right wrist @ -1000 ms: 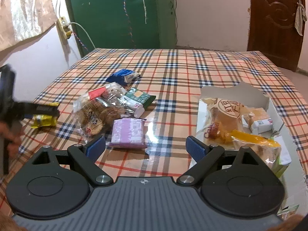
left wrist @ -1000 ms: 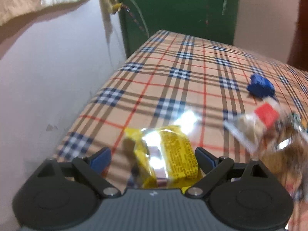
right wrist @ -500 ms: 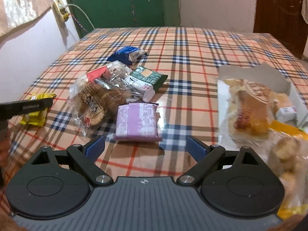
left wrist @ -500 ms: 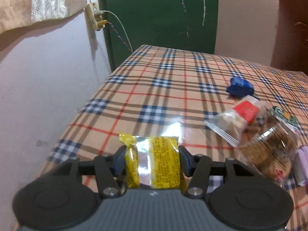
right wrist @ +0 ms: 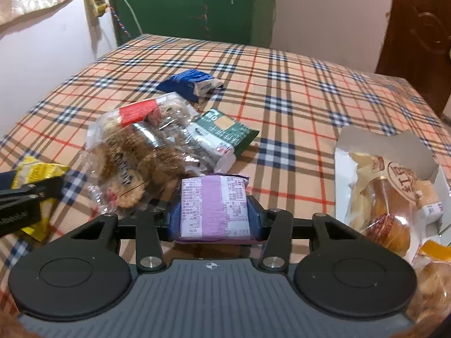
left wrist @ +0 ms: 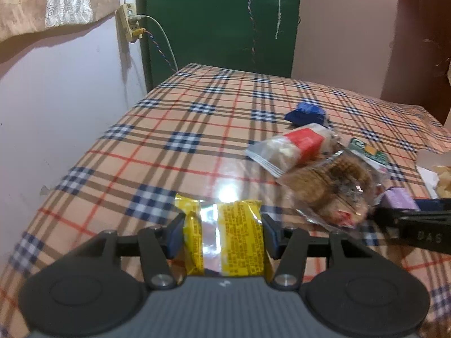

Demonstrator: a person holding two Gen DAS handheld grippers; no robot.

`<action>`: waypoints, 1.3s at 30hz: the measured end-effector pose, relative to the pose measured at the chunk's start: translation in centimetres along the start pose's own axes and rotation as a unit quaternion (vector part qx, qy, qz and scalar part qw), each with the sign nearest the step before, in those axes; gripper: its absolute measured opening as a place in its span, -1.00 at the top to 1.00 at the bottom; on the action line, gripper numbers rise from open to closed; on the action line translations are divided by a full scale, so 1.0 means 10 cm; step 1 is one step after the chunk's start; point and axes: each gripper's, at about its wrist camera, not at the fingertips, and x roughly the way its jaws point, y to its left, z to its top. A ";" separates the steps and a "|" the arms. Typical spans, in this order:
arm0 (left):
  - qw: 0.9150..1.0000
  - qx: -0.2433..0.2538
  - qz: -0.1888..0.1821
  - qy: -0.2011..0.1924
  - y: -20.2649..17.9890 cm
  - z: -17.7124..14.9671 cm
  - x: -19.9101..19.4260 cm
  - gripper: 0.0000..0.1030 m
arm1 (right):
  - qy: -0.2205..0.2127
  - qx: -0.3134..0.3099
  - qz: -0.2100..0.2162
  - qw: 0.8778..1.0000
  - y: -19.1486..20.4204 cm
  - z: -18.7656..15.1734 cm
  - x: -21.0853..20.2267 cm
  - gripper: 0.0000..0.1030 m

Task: Organize snacks
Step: 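Grasp the gold foil packet with left tool while right tool grasps purple packet, then carry the gold foil packet and purple packet over the white box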

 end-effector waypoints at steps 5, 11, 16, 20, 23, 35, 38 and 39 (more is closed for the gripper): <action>1.000 -0.010 0.005 0.001 -0.08 -0.06 -0.14 -0.06 | 0.002 0.007 0.005 1.000 -0.02 -0.10 -0.17 -0.14; 1.000 -0.022 0.009 -0.002 -0.13 -0.09 -0.37 -0.06 | -0.009 0.010 0.011 1.000 -0.05 -0.18 -0.50 -0.14; 1.000 -0.018 0.010 -0.013 -0.21 -0.09 -0.59 -0.05 | -0.025 0.013 0.018 0.999 -0.06 -0.23 -0.81 -0.14; 1.000 -0.019 0.014 -0.018 -0.24 -0.08 -0.75 -0.06 | -0.038 0.018 0.020 0.999 -0.09 -0.25 -1.02 -0.14; 0.999 -0.019 0.017 -0.023 -0.26 -0.07 -0.86 -0.06 | -0.045 0.016 0.021 0.999 -0.10 -0.27 -1.14 -0.14; 0.999 -0.014 0.016 -0.046 -0.32 -0.08 -1.22 -0.06 | -0.072 0.018 0.022 0.997 -0.11 -0.36 -1.56 -0.14; 0.999 -0.013 0.011 -0.049 -0.35 -0.08 -1.28 -0.06 | -0.077 0.020 0.022 0.997 -0.12 -0.39 -1.66 -0.14; 0.999 -0.014 0.008 -0.049 -0.35 -0.08 -1.30 -0.06 | -0.079 0.020 0.021 0.996 -0.13 -0.39 -1.67 -0.14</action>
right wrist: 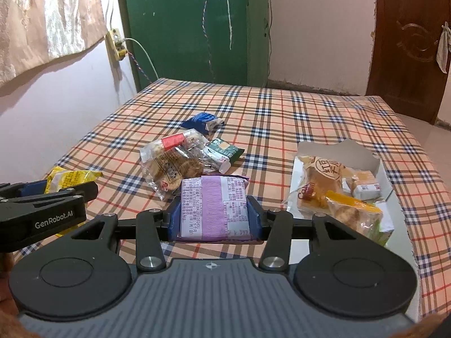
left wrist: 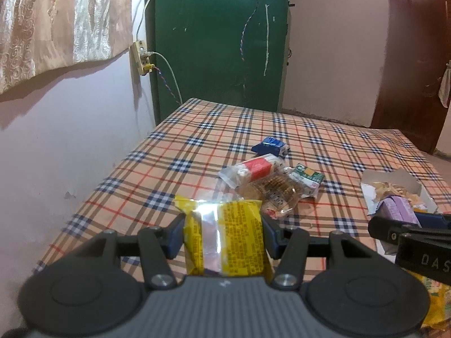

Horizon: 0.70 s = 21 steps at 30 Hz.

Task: Organize snacks
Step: 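Carry the gold foil packet and purple packet over the white box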

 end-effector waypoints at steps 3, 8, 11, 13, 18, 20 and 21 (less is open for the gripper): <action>1.000 -0.002 -0.006 -0.001 -0.03 0.00 -0.05 -0.06 | -0.004 0.000 -0.001 1.000 0.00 -0.02 -0.07 -0.14; 1.000 0.003 -0.013 -0.003 -0.09 0.00 -0.11 -0.06 | -0.011 0.001 -0.004 1.000 -0.03 -0.04 -0.17 -0.14; 1.000 0.004 -0.017 -0.004 -0.13 0.00 -0.14 -0.06 | -0.013 0.005 -0.006 1.000 -0.06 -0.05 -0.23 -0.14; 1.000 0.005 -0.022 -0.004 -0.14 0.00 -0.16 -0.06 | -0.015 0.006 -0.008 1.000 -0.07 -0.05 -0.25 -0.14; 1.000 0.010 -0.027 -0.007 -0.20 0.01 -0.21 -0.06 | -0.021 0.011 -0.013 1.000 -0.11 -0.05 -0.32 -0.14; 0.999 0.012 -0.030 -0.006 -0.23 0.01 -0.22 -0.06 | -0.024 0.012 -0.017 1.000 -0.12 -0.05 -0.35 -0.14; 0.999 0.013 -0.033 -0.005 -0.24 0.01 -0.22 -0.06 | -0.025 0.012 -0.018 0.999 -0.12 -0.05 -0.36 -0.14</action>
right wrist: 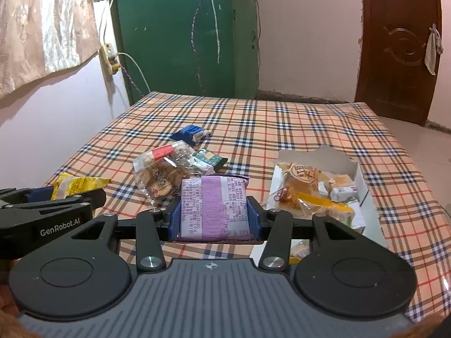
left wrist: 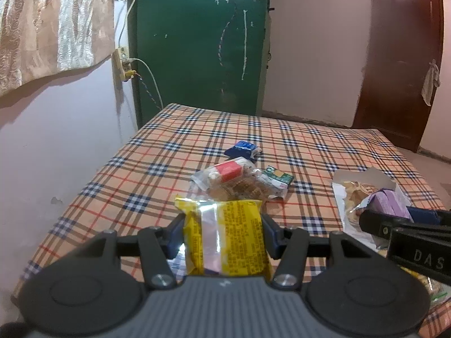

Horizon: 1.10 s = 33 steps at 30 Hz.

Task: Organize snacks
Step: 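Carry the gold foil packet and purple packet over the white box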

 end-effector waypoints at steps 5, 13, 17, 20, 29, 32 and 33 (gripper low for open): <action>1.000 0.008 -0.009 0.000 -0.10 0.01 -0.02 -0.06 | -0.005 0.009 -0.009 1.000 -0.08 0.00 -0.07 -0.14; 0.999 0.026 -0.029 -0.008 -0.31 0.06 -0.06 -0.06 | -0.014 0.025 -0.030 0.999 -0.27 0.00 -0.20 -0.14; 0.999 0.035 -0.039 -0.011 -0.43 0.08 -0.07 -0.06 | -0.021 0.029 -0.041 0.999 -0.34 0.00 -0.26 -0.14; 0.998 0.042 -0.047 -0.013 -0.51 0.09 -0.08 -0.06 | -0.025 0.033 -0.047 0.998 -0.41 0.00 -0.30 -0.14; 0.996 0.059 -0.069 -0.015 -0.74 0.09 -0.10 -0.06 | -0.033 0.050 -0.070 0.996 -0.53 -0.01 -0.40 -0.14; 0.995 0.063 -0.077 -0.016 -0.81 0.10 -0.11 -0.06 | -0.036 0.056 -0.077 0.995 -0.58 -0.03 -0.45 -0.14; 0.995 0.064 -0.081 -0.016 -0.84 0.10 -0.10 -0.05 | -0.037 0.058 -0.080 0.994 -0.60 -0.03 -0.46 -0.14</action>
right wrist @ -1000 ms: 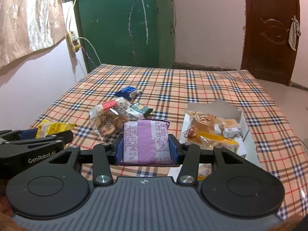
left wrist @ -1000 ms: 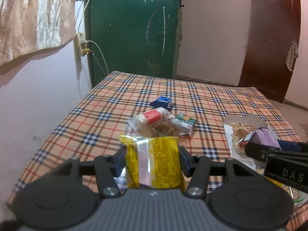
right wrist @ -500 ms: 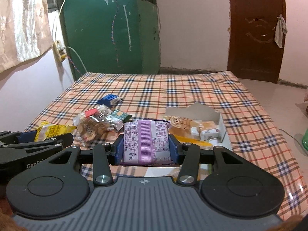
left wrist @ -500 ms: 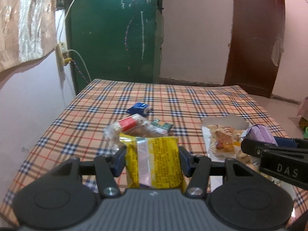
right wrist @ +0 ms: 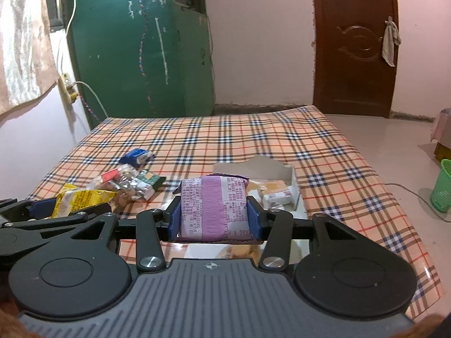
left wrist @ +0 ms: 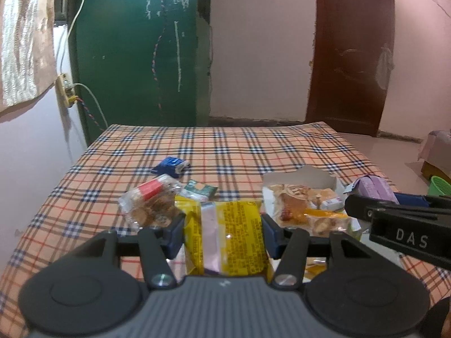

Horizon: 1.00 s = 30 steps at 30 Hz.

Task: Organize snacks
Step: 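Carry the gold foil packet and purple packet over the white box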

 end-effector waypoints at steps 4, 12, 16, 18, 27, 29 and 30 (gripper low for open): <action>1.000 0.006 -0.013 -0.001 -0.11 0.02 0.03 -0.06 | -0.003 0.010 -0.012 1.000 -0.11 0.01 -0.04 -0.14; 0.999 0.020 -0.039 0.000 -0.33 0.06 0.10 -0.06 | -0.004 0.034 -0.039 0.999 -0.41 -0.02 -0.13 -0.14; 0.999 0.022 -0.049 0.004 -0.42 0.07 0.15 -0.06 | -0.004 0.043 -0.047 0.998 -0.52 -0.03 -0.17 -0.14; 0.998 0.025 -0.053 0.005 -0.47 0.08 0.18 -0.06 | -0.004 0.045 -0.050 0.998 -0.56 -0.02 -0.18 -0.14; 0.997 0.031 -0.067 0.010 -0.62 0.14 0.30 -0.06 | 0.001 0.050 -0.054 0.997 -0.67 0.05 -0.12 -0.14; 0.997 0.032 -0.069 0.011 -0.64 0.15 0.34 -0.06 | 0.002 0.052 -0.054 0.997 -0.69 0.06 -0.09 -0.14; 0.997 0.033 -0.069 0.012 -0.66 0.16 0.35 -0.06 | 0.003 0.052 -0.054 0.997 -0.70 0.07 -0.08 -0.14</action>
